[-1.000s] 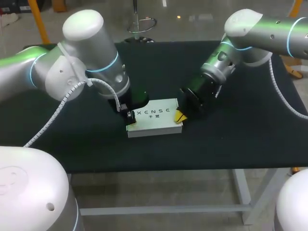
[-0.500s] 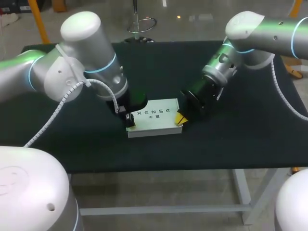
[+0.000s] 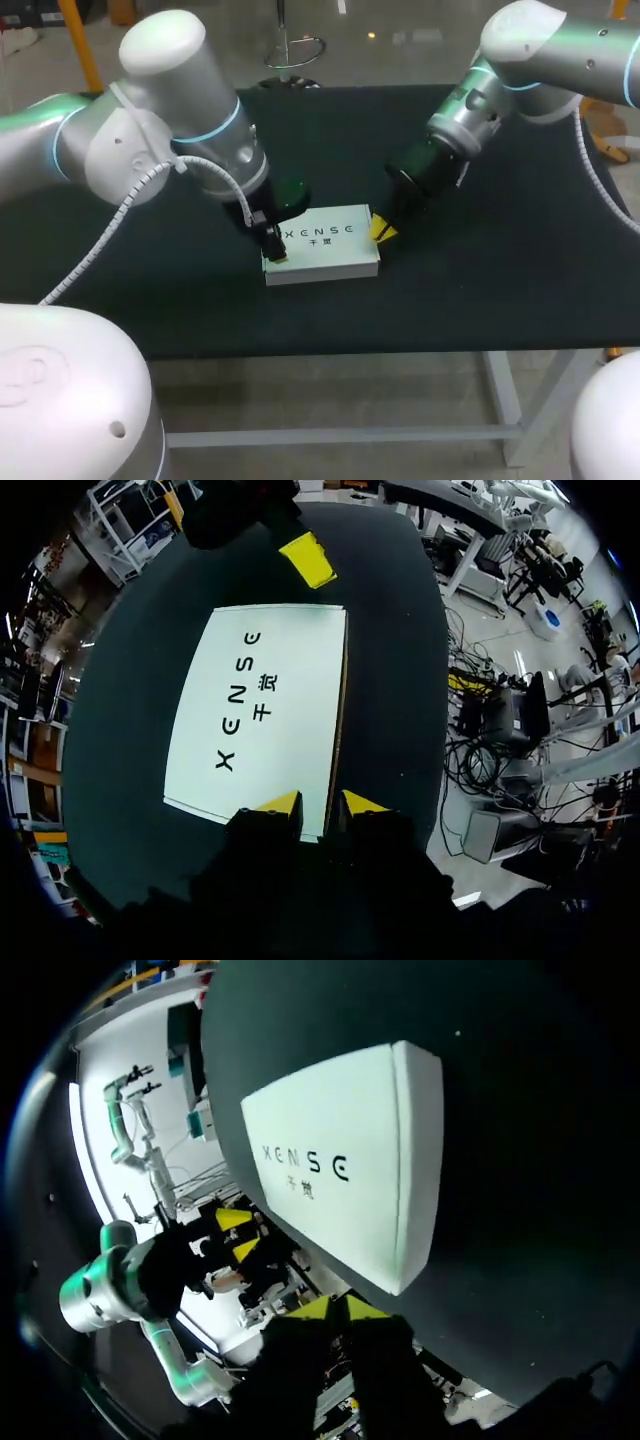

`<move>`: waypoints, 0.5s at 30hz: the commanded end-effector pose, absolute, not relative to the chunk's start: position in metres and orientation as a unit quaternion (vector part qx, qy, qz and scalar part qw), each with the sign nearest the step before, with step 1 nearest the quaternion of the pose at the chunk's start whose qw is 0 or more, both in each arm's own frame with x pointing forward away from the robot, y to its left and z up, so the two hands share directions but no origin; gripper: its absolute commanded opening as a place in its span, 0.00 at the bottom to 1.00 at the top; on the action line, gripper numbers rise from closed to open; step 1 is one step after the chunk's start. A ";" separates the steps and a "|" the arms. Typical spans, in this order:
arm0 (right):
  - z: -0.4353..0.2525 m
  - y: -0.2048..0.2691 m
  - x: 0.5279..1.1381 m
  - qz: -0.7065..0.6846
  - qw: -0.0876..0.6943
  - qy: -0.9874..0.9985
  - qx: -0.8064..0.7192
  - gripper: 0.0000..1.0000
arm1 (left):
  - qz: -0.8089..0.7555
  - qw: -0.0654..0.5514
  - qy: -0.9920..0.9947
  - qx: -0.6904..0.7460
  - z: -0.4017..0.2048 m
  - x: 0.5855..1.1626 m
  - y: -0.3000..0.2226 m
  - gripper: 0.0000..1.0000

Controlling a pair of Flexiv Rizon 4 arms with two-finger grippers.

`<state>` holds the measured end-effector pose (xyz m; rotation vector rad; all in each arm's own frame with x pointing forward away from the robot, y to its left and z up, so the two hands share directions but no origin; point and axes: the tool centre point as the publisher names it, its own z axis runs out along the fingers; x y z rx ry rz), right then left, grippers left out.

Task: Assemble the packaging by folding the flat box into shape, placing the metal phone stand inside, and closing the box properly

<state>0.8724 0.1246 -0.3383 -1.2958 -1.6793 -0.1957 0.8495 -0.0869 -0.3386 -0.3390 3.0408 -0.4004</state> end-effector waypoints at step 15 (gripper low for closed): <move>-0.257 0.050 0.853 -0.221 0.254 -0.781 -0.526 1.00 | -0.101 -0.057 0.953 -0.279 -0.296 0.806 -0.111 1.00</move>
